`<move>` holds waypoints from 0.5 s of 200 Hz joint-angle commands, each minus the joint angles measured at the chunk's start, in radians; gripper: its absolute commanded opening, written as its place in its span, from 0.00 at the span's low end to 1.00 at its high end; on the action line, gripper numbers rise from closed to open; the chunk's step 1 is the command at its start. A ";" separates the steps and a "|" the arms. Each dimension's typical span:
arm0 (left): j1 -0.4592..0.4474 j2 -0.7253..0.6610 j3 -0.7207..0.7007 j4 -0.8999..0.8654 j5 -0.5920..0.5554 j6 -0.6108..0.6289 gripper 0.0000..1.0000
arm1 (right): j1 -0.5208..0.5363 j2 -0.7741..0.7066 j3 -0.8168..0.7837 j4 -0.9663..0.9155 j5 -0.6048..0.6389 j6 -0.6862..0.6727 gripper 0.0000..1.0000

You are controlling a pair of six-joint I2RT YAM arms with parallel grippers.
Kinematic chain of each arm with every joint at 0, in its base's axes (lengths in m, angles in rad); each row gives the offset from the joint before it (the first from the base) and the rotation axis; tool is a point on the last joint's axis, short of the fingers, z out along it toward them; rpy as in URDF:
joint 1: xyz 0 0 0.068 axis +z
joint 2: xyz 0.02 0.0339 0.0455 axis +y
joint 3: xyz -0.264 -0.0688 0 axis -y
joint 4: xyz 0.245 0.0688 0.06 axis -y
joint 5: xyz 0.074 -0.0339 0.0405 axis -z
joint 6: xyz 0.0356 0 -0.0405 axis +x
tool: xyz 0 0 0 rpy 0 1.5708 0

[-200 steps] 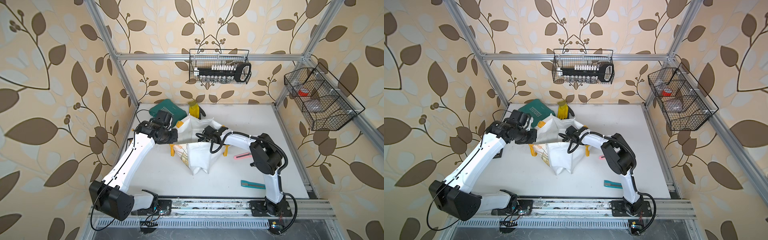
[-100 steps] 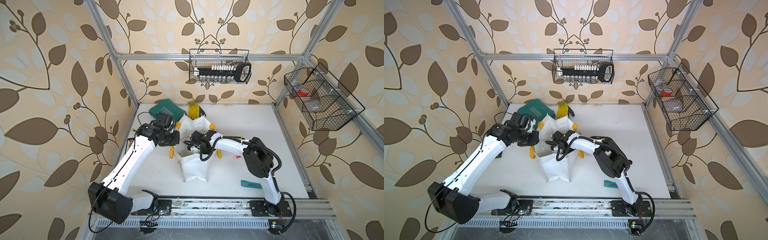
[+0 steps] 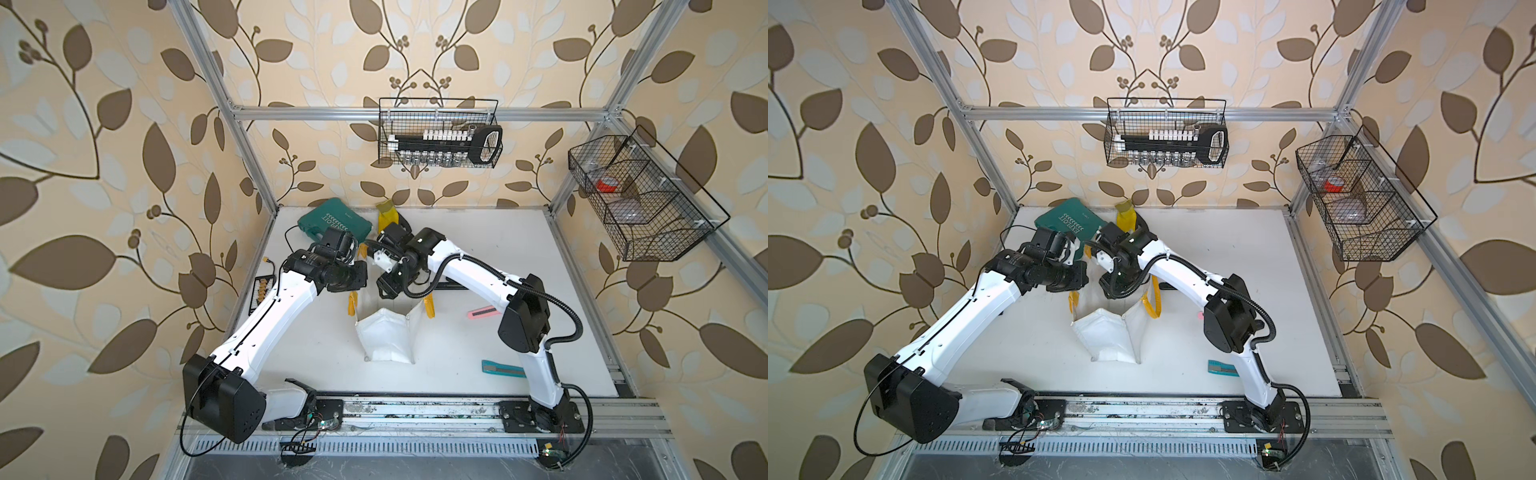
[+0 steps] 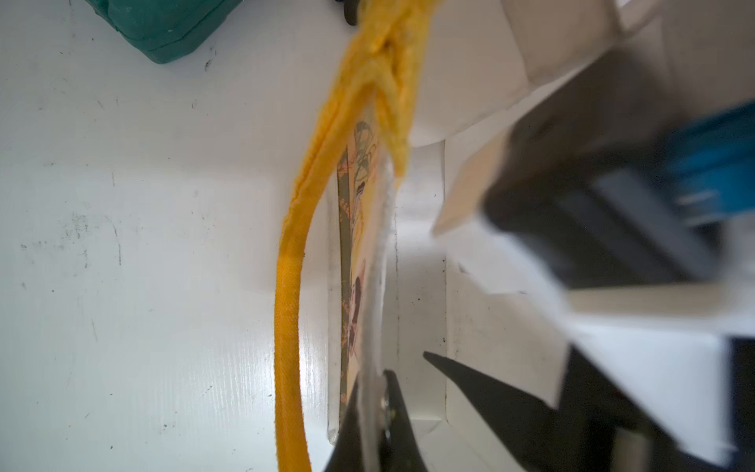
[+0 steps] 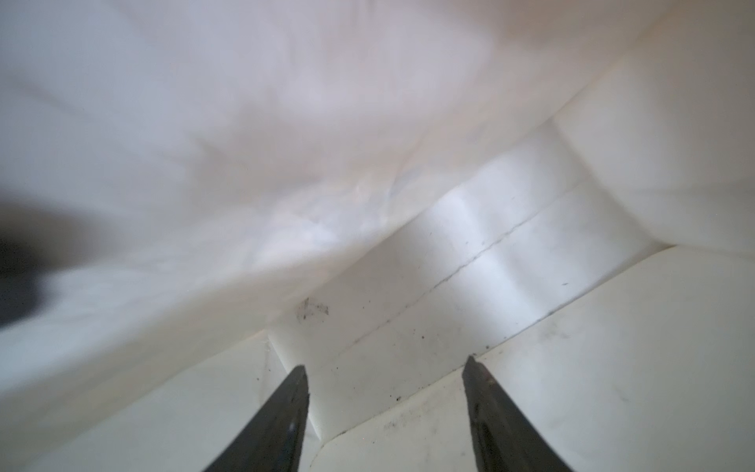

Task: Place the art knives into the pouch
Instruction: Open the pouch at the center of the board, then move the utility knife at the center of the board.

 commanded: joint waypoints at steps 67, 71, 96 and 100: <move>-0.012 0.032 0.101 -0.033 -0.031 0.057 0.00 | -0.303 -0.554 -0.437 0.008 0.130 0.163 0.67; -0.012 0.032 0.104 -0.036 -0.032 0.062 0.00 | -0.318 -0.584 -0.487 0.012 0.132 0.179 0.68; -0.012 0.027 0.121 -0.047 -0.042 0.079 0.00 | -0.360 -0.742 -0.729 -0.006 0.134 0.261 0.69; -0.012 0.026 0.123 -0.050 -0.043 0.081 0.00 | -0.359 -0.760 -0.759 -0.017 0.137 0.273 0.69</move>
